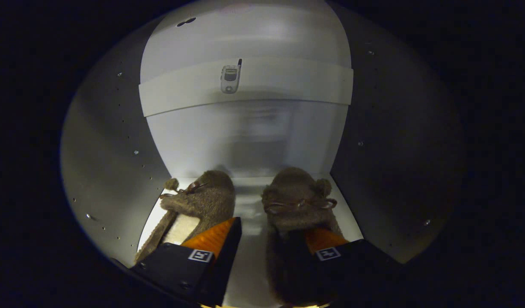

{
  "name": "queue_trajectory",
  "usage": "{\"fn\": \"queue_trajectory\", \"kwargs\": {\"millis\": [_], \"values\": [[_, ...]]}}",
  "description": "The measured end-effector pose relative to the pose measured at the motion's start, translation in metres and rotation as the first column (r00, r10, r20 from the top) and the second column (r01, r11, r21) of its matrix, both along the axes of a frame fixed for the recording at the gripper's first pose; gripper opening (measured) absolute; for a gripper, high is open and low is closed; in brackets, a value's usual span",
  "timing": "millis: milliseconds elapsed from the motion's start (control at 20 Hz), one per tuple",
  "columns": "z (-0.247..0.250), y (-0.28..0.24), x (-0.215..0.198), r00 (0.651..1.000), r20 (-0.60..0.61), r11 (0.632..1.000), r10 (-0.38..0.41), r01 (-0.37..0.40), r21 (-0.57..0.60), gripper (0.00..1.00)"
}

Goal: Open the shoe cabinet door, grab the shoes and put them into the shoe cabinet, then close the shoe cabinet door.

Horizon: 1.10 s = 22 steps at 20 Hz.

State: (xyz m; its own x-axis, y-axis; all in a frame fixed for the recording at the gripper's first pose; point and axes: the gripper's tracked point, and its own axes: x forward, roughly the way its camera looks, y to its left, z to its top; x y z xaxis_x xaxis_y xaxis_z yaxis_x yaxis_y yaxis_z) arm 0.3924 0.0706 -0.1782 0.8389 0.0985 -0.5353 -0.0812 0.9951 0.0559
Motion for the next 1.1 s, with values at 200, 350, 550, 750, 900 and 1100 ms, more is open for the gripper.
{"fn": "queue_trajectory", "kwargs": {"millis": [200,350,550,750,900,1100], "values": [[0.017,-0.008,-0.021,1.0,0.0,1.0,-0.003,0.003,0.008,0.98],[0.038,-0.022,-0.043,0.999,0.032,0.999,-0.029,0.028,0.033,0.98],[0.09,-0.034,-0.073,0.974,0.218,0.997,-0.061,0.05,0.056,0.98],[0.144,-0.042,-0.106,0.91,0.403,0.994,-0.101,0.072,0.086,0.97],[0.172,-0.042,-0.157,0.866,0.488,0.993,-0.106,0.066,0.099,0.97],[0.196,-0.04,-0.249,0.805,0.584,0.993,-0.102,0.047,0.109,0.97]]}}
